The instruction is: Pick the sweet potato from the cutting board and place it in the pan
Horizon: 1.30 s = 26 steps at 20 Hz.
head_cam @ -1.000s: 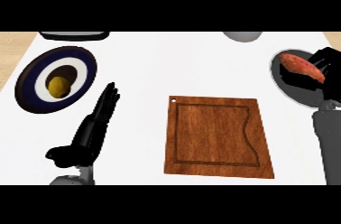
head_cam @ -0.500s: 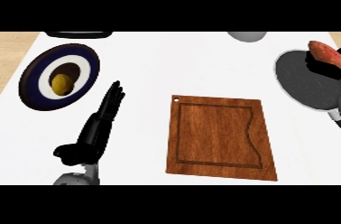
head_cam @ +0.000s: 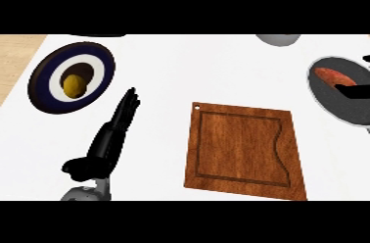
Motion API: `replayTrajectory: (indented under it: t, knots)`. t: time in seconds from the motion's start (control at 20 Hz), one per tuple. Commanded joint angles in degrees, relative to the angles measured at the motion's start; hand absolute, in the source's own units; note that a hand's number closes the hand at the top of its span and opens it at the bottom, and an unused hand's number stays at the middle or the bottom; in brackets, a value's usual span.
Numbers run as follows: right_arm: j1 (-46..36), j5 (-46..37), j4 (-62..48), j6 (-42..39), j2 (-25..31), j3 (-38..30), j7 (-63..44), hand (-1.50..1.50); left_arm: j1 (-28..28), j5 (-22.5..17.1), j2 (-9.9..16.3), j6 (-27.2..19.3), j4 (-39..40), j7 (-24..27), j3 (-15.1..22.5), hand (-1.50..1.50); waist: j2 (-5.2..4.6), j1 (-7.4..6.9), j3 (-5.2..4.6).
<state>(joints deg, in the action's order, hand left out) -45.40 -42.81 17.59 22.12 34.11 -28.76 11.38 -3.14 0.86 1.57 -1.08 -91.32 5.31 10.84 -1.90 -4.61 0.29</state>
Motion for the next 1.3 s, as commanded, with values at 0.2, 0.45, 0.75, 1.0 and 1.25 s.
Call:
replayTrajectory:
  t: [0.2,0.45,0.75,1.0,1.25]
  knots:
    - [-2.7,2.9,-5.9,-7.0,-0.4,-2.4,5.4,-1.50,-1.6,0.7,-1.3,-0.8,1.4,0.3,0.4,0.00,-0.37,-0.29,0.21]
    - [-3.8,10.3,-3.3,-4.6,-1.1,-9.4,13.5,-1.50,-1.9,-0.7,-0.6,0.2,2.0,0.3,-1.0,0.00,-0.13,0.45,0.21]
    - [-3.5,16.9,-5.8,-15.2,4.3,-15.2,15.7,-1.50,1.2,0.6,-1.2,-0.8,3.1,2.7,-0.2,0.00,0.53,1.81,0.03]
    - [2.2,21.9,-7.2,-27.1,8.3,-19.0,21.2,-1.50,0.5,-0.8,0.2,-0.3,-0.2,-0.7,-2.0,0.00,0.84,2.53,0.05]
    - [5.8,22.6,-7.3,-41.0,11.3,-17.8,24.4,-1.50,1.5,-1.4,1.8,1.1,1.7,2.3,-3.7,0.00,1.26,3.34,-0.09]
